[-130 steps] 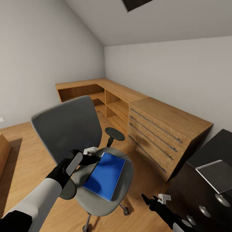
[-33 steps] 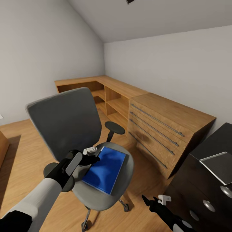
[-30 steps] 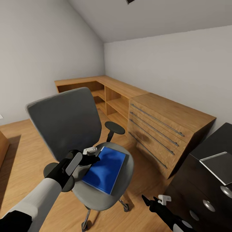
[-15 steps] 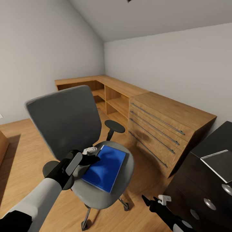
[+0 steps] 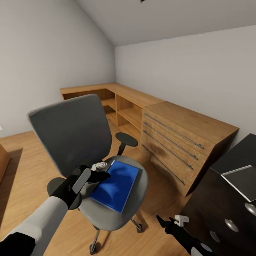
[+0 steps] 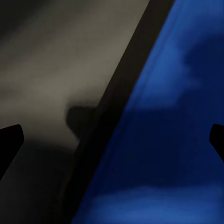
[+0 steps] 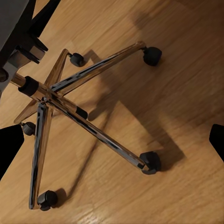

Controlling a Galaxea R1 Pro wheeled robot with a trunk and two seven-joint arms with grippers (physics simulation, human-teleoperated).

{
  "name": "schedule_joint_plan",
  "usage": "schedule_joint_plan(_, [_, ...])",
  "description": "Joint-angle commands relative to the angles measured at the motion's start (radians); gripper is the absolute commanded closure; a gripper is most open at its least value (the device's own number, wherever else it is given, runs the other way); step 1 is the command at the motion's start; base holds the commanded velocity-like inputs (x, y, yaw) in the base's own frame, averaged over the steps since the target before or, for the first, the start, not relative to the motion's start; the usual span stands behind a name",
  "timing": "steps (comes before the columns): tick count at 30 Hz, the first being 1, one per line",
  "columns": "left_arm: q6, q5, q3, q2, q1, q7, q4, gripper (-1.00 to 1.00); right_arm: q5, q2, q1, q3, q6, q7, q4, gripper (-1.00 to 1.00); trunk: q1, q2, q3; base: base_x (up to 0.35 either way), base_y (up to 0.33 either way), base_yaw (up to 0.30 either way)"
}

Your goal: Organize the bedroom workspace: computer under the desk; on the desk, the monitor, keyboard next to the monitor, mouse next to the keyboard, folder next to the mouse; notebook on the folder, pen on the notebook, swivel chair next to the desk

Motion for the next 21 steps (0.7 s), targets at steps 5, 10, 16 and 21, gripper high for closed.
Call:
schedule_joint_plan(5, [0.001,0.011,-0.005,0.001,-0.001,0.009,-0.001,-1.0,-0.011,-0.001,-0.001,0.008,-0.005,0.002,0.001,-1.0,0.0,0.0,0.001,0.0,0.0,-0.053])
schedule_joint_plan(10, [0.001,0.011,-0.005,0.001,-0.001,0.009,-0.001,-1.0,-0.011,0.0,-0.001,0.008,-0.005,0.002,0.001,-1.0,0.0,0.0,0.001,0.0,0.0,-0.028])
schedule_joint_plan(16, [0.001,0.011,-0.005,0.001,-0.001,0.009,-0.001,-1.0,-0.011,0.001,-0.001,0.008,-0.005,0.002,0.001,-1.0,0.0,0.0,0.002,0.0,0.0,-0.007])
schedule_joint_plan(21, [0.002,0.011,-0.005,0.001,-0.001,0.009,-0.001,-1.0,-0.011,0.002,-0.001,0.008,-0.005,0.002,0.001,-1.0,0.0,0.0,0.004,0.0,0.0,-0.05])
